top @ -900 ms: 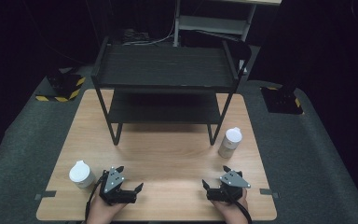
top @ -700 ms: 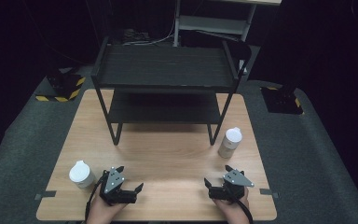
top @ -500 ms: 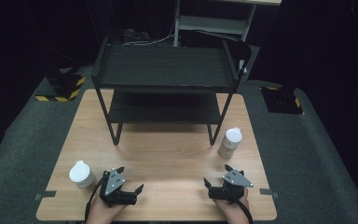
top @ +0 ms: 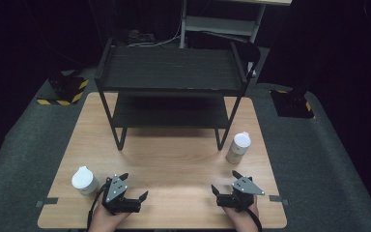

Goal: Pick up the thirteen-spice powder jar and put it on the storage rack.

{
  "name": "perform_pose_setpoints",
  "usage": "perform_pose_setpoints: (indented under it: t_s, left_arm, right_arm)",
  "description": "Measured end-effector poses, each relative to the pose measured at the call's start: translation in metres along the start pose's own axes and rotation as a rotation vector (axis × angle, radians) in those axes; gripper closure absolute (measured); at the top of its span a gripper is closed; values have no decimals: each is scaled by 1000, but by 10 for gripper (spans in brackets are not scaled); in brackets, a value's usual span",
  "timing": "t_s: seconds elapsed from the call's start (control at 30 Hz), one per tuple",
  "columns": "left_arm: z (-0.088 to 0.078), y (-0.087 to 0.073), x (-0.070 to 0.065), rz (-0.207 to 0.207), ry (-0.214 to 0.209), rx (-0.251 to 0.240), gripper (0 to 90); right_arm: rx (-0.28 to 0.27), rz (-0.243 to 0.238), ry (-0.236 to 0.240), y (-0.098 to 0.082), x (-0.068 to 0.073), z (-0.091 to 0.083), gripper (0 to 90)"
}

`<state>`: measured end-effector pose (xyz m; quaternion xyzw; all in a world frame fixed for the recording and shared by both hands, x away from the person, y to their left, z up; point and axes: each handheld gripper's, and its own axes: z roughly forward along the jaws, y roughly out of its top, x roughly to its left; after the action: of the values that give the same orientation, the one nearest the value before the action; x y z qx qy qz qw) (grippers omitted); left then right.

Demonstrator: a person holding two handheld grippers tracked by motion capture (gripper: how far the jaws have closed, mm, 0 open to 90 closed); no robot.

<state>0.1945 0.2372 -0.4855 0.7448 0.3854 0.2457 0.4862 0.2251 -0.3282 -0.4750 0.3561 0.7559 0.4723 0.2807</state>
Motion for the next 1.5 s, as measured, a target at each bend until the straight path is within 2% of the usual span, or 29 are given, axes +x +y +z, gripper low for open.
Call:
perform_pose_setpoints:
  t_s: [0.17, 0.37, 0.63, 0.73, 1.17, 1.37, 1.5]
  left_arm:
    - [-1, 0, 1, -4, 1, -1, 12]
    - [-1, 0, 2, -5, 2, 2, 13]
    - [-2, 1, 4, -11, -4, 10, 15]
    - [-4, 2, 3, -6, -1, 6, 12]
    - [-22, 11, -5, 41, -11, -59, 9]
    - [-35, 19, -7, 41, -20, -90, 9]
    - [-47, 27, -6, 58, -8, -119, 9]
  right_arm:
    - [-3, 1, -2, 0, 0, 0, 35]
    - [-10, -27, -2, -1, 1, 1, 32]
    - [8, -18, 21, 1, -4, 1, 25]
    - [13, -16, 15, 2, -3, 1, 11]
    - [22, -31, 13, 4, -1, 2, 11]
    - [22, -33, 12, 4, -1, 2, 11]
    - [17, -36, 8, 3, 0, 1, 11]
